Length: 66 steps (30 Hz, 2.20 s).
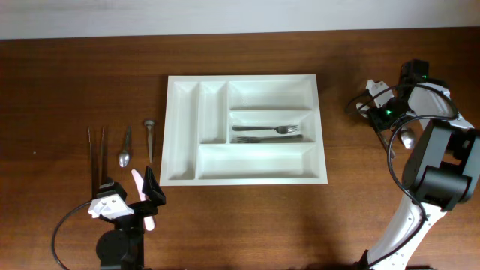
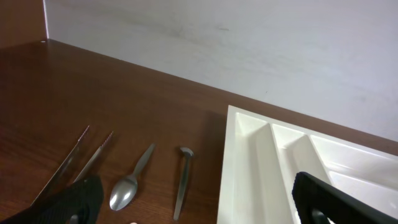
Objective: Pack container
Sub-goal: 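Grasp the metal spoon right of the tray with the right gripper, then lay the spoon in the tray's upper compartment and release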
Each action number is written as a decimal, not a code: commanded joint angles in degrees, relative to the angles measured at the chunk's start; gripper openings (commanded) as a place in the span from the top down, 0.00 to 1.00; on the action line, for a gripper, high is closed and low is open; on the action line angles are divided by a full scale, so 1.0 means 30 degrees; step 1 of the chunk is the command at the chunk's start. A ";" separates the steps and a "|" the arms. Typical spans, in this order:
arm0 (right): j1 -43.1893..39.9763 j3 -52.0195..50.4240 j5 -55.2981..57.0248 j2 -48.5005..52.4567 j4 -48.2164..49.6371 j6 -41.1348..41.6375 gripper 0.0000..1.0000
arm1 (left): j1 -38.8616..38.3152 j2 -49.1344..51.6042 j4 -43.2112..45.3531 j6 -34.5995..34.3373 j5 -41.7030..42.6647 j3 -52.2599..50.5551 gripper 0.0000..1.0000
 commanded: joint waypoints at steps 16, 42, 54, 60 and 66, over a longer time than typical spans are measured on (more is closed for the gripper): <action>0.2419 0.7271 -0.2696 0.0299 -0.4962 0.1005 0.96 | 0.0066 -0.0175 0.0036 0.0036 -0.0211 -0.0109 0.01; 1.0469 0.8969 -0.5421 0.0743 -0.3453 -0.9806 0.96 | 0.0066 -0.0175 0.0036 0.0036 -0.0211 -0.0109 0.01; 1.0826 0.8947 -0.5421 0.2849 -0.2812 -0.9850 0.96 | 0.0066 -0.0175 0.0036 0.0036 -0.0211 -0.0109 0.01; 1.0783 0.9245 -0.5348 0.2849 -0.2601 -0.8298 0.00 | 0.0066 -0.0175 0.0036 0.0036 -0.0211 -0.0109 0.01; 0.9369 1.1023 -0.4262 0.1377 -0.4277 -0.2200 0.01 | 0.0066 -0.0175 0.0036 0.0036 -0.0211 -0.0109 0.01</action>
